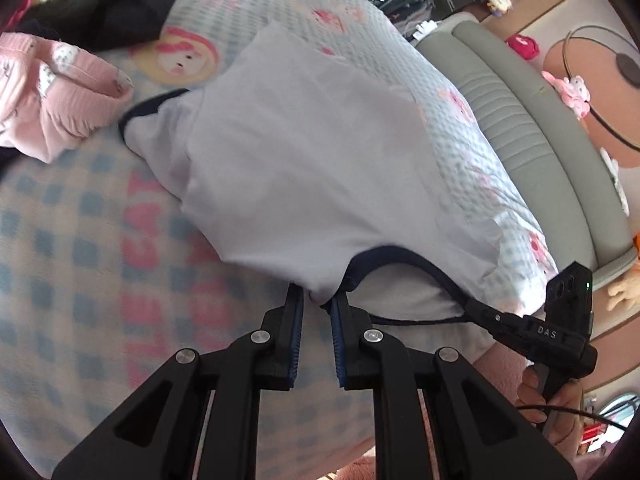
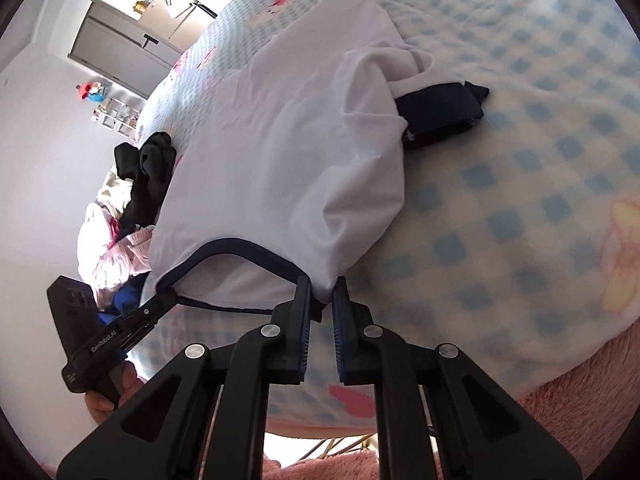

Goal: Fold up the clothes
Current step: 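Grasp the navy-trimmed hem with both grippers and smooth it flat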

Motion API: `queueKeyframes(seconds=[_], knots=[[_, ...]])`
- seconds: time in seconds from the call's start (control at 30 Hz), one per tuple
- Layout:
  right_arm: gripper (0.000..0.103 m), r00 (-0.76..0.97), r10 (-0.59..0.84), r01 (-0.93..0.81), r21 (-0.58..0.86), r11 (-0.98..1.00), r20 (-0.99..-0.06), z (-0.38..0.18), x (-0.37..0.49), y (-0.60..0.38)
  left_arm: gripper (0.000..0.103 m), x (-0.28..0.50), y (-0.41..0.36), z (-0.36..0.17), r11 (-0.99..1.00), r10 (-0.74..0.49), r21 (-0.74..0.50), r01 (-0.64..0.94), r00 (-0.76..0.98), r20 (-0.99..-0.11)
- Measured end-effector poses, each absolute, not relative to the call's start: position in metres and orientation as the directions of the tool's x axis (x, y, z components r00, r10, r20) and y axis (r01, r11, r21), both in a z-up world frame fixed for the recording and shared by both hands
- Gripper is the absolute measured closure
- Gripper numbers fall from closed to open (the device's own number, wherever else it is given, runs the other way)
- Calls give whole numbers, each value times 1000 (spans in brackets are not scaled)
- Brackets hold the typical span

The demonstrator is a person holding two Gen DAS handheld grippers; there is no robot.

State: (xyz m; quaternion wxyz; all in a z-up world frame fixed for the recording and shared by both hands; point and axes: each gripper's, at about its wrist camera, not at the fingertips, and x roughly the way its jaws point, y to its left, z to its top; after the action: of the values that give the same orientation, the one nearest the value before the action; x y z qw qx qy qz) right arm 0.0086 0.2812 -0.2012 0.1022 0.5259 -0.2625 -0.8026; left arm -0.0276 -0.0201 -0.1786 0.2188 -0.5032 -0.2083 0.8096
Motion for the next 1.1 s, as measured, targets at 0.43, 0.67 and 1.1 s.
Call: queueKeyframes(seconds=[0.43, 0.67, 1.1], knots=[[73, -419, -329, -118, 410, -904, -846, -223, -2, 257, 73, -38, 1, -191, -919, 392, -374, -126, -411, -823], [78, -407, -404, -124, 487, -864, -819, -214, 12, 269, 72, -21, -21, -195, -811, 575, -569, -132, -350, -739], [79, -487, -331, -219, 480, -850, -808, -222, -7, 293, 87, -59, -46, -218, -739, 626, -674, -10, -381, -680]])
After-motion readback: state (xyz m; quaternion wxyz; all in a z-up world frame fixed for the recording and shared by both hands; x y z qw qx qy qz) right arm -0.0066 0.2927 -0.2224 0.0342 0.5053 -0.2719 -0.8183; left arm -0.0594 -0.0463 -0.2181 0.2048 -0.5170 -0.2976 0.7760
